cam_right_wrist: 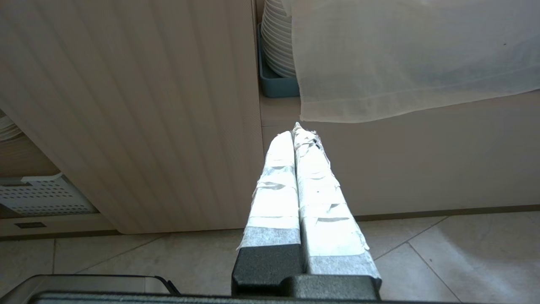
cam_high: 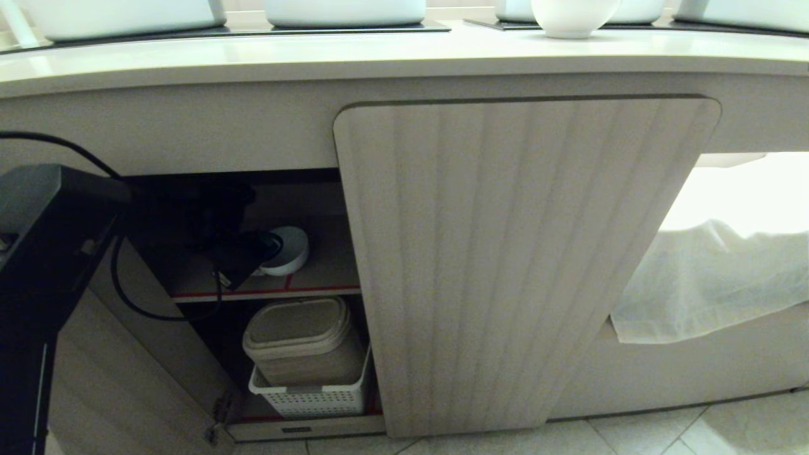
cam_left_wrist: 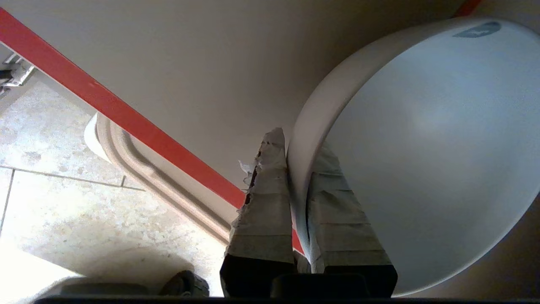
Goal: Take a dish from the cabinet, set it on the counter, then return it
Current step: Put it back into the cabinet
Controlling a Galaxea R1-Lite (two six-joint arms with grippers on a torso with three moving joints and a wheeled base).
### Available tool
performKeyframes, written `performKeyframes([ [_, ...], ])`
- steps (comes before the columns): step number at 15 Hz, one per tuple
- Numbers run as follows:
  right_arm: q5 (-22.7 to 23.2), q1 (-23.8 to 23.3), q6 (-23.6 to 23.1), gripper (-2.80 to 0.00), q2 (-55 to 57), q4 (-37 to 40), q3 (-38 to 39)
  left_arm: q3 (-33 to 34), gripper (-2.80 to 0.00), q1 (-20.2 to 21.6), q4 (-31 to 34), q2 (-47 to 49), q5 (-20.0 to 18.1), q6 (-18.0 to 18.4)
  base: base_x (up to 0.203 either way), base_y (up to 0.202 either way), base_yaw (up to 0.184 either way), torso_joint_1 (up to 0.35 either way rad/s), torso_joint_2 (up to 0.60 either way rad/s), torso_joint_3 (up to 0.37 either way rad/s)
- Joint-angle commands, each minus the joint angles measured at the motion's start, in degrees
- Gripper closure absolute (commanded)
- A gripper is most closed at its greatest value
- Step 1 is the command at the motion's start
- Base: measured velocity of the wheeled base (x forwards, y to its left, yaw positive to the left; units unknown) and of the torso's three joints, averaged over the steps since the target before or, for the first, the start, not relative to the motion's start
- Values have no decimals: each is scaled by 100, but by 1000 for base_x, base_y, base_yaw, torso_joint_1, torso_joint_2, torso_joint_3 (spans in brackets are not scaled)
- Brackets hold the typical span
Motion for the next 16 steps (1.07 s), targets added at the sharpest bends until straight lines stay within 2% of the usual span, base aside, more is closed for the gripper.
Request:
performKeyframes([
  [1, -2, 1, 1, 0, -1, -4, 1, -10, 0, 0, 3, -24, 1, -30, 0, 0, 0, 0, 0, 0],
  [2, -2, 1, 1, 0, -1, -4, 1, -10, -280, 0, -6, -24, 10, -30, 0, 0, 0, 0, 0, 0],
  [12, -2, 1, 1, 0, -3, -4, 1, -19, -280, 0, -15, -68, 124, -48, 0, 0, 0, 0, 0, 0],
  [16, -2, 1, 1, 0, -1, -4, 1, -212, -280, 0, -6, -50, 124, -65, 0, 0, 0, 0, 0, 0],
])
